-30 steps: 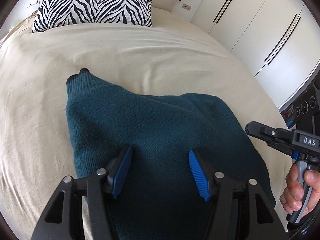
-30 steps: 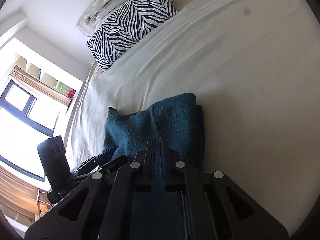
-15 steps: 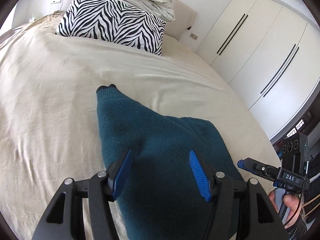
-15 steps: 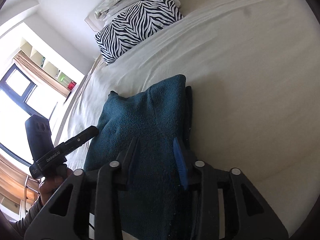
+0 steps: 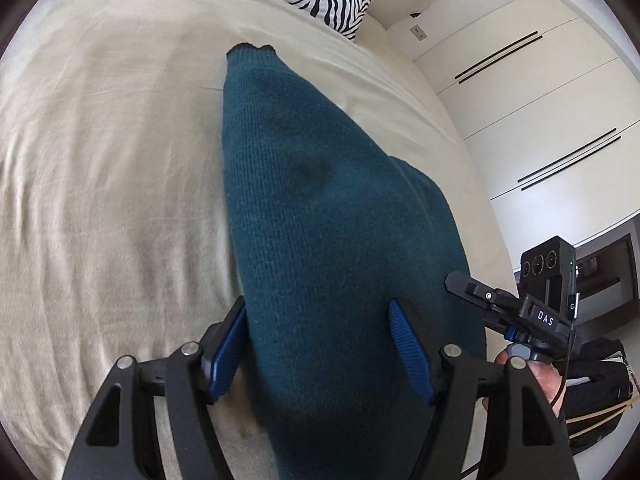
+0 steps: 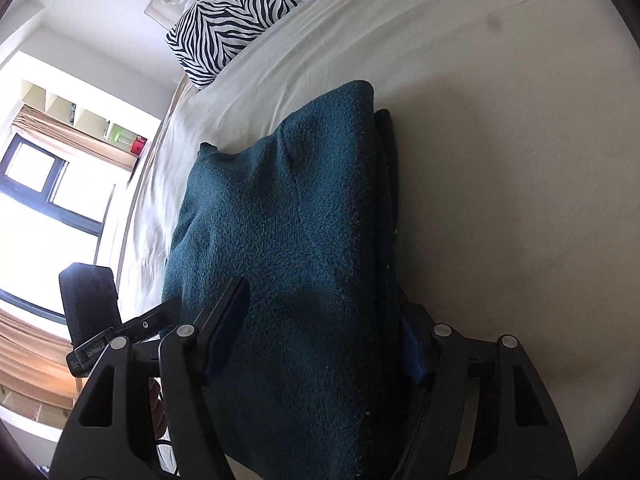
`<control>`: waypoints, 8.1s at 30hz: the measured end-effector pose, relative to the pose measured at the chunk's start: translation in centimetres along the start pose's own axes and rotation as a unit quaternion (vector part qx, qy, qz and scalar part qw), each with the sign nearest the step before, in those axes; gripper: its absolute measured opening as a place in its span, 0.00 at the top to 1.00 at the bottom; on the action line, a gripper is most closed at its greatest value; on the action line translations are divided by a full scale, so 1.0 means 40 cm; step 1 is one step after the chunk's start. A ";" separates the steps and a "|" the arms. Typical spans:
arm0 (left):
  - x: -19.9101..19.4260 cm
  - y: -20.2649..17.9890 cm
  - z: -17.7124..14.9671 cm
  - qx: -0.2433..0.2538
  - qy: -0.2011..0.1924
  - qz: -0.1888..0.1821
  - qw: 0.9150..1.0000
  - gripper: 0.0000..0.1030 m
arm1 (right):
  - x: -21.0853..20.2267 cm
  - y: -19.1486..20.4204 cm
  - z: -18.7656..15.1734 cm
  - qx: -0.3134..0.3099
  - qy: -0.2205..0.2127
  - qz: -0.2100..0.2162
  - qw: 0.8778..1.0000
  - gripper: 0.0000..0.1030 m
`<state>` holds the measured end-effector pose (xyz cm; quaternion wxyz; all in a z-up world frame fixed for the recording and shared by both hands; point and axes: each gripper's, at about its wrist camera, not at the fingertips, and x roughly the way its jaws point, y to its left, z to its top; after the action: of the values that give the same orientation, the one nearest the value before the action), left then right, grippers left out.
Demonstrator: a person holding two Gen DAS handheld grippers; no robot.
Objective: Fold small clothes
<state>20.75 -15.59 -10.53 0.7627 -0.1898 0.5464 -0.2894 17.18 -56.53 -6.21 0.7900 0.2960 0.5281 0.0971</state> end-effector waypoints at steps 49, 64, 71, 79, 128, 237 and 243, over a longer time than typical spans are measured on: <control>-0.385 0.146 -0.414 0.052 -0.074 0.194 0.977 0.30 | -0.114 0.373 -0.572 -0.054 -0.091 0.012 0.994 0.60; -0.400 0.150 -0.441 0.050 -0.095 0.196 0.975 0.28 | -0.054 0.420 -0.666 -0.123 -0.062 0.026 0.990 0.57; -0.510 0.073 -0.486 0.102 -0.196 0.235 0.947 0.24 | -0.206 0.506 -0.659 -0.187 -0.190 -0.058 0.962 0.56; -0.738 -0.101 -0.580 0.177 -0.416 0.285 0.845 0.00 | -0.460 0.650 -0.766 -0.277 -0.473 -0.110 0.829 0.00; -0.528 0.032 -0.616 0.041 -0.152 0.358 0.920 0.00 | -0.128 0.516 -0.703 -0.146 -0.097 -0.223 0.959 0.00; -0.558 0.061 -0.614 0.036 -0.150 0.342 0.927 0.00 | -0.113 0.531 -0.727 -0.146 -0.098 -0.229 0.957 0.00; -0.553 0.057 -0.615 0.039 -0.148 0.344 0.927 0.00 | -0.112 0.519 -0.730 -0.138 -0.095 -0.228 0.959 0.00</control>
<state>-7.13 1.13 -4.04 0.8944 -0.0010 0.4473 0.0006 -7.45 -31.22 1.29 0.8710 0.0634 0.4853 -0.0420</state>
